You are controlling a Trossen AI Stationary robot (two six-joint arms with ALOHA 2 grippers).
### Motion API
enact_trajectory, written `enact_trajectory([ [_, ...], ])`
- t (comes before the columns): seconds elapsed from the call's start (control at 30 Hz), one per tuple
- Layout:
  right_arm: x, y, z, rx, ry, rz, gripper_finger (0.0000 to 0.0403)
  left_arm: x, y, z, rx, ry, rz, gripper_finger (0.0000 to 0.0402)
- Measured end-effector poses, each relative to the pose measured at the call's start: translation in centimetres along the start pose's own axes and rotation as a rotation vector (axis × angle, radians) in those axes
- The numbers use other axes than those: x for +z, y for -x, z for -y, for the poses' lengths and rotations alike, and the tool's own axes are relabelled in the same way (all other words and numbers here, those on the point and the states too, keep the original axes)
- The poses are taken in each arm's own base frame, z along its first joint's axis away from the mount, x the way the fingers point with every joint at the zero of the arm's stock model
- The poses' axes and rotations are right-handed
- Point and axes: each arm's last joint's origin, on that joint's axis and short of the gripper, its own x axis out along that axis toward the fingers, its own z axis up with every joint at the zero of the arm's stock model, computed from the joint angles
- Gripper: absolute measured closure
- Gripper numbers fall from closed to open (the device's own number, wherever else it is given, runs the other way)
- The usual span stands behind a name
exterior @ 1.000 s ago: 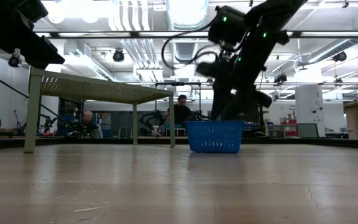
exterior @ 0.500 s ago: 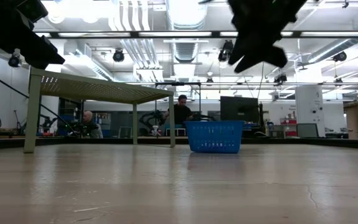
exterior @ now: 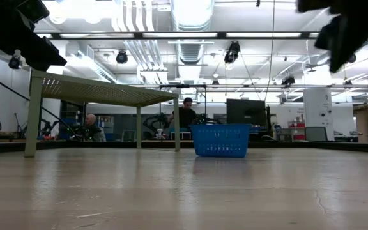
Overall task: Pick & Place Office Desk Supplies
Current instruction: Put the black spring keychain into the blue basket
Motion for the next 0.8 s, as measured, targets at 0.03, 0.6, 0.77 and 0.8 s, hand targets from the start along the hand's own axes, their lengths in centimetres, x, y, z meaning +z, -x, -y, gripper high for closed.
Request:
enact_trajectory([
  [0.03, -0.6, 0.0, -0.6, -0.003, 0.035, 0.005, 0.0289, 0.0, 0.0, 0.0, 0.000, 0.000, 0.000, 0.0219],
  [0.6, -9.6, -3.3, -6.3, -0.098, 0.250, 0.139, 0.0276, 0.0, 0.0, 0.0, 0.000, 0.000, 0.000, 0.0219],
  [0.77, -9.9, -5.7, -6.6, -0.173, 0.264, 0.107, 0.0268, 0.0, 0.0, 0.0, 0.000, 0.000, 0.000, 0.0219],
  [0.8, -10.0, -6.1, -6.8, -0.176, 0.270, 0.103, 0.0268, 0.0, 0.0, 0.0, 0.000, 0.000, 0.000, 0.0219],
])
